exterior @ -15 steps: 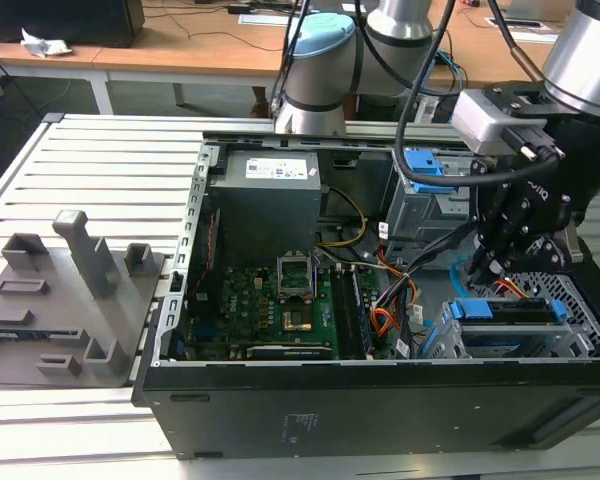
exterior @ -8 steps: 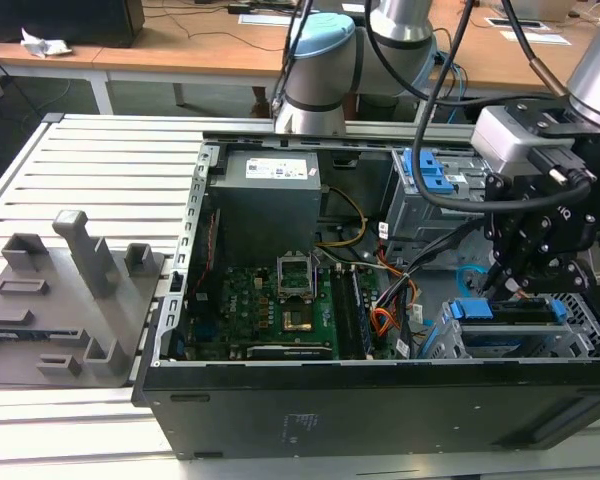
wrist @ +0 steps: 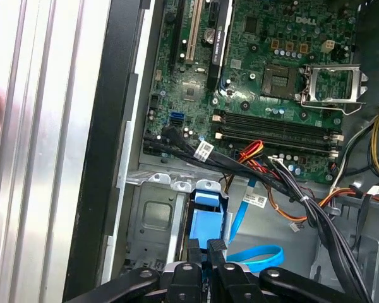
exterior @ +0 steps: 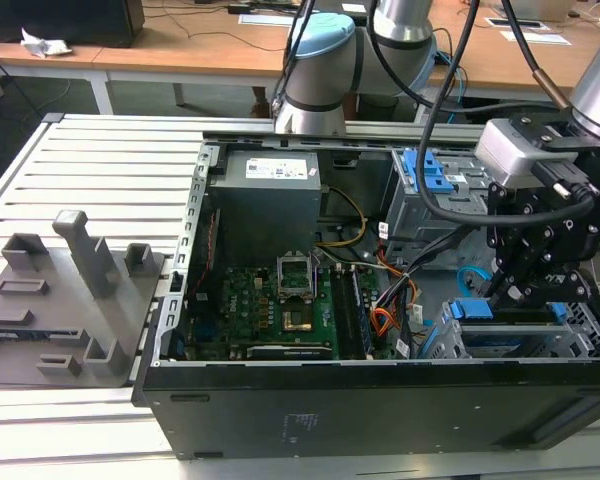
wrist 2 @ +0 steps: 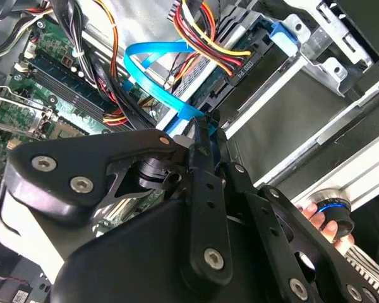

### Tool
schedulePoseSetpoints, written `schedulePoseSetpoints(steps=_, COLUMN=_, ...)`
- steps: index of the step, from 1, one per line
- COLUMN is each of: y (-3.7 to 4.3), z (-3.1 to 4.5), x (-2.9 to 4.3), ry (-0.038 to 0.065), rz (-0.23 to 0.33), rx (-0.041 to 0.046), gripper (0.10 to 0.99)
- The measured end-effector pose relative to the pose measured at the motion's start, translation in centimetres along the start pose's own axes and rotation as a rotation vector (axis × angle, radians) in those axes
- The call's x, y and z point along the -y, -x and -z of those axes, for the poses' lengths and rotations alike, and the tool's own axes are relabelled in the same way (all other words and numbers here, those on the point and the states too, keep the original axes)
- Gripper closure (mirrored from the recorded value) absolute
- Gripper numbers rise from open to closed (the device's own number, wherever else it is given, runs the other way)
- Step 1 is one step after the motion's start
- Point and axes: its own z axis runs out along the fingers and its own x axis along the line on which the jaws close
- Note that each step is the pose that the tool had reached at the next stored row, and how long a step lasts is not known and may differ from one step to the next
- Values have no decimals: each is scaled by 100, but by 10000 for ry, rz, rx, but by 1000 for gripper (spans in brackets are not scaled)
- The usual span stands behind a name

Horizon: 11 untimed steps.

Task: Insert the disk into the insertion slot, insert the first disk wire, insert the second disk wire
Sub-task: 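Insert the second disk wire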

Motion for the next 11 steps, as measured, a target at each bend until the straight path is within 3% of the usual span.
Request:
schedulePoseSetpoints(steps=4, y=0, z=-1, x=1, ry=5, rz=-170, rx=8, gripper=925)
schedulePoseSetpoints(steps=11, y=0, z=-5, x=1, ry=46, rz=-1836, rx=80, gripper=925)
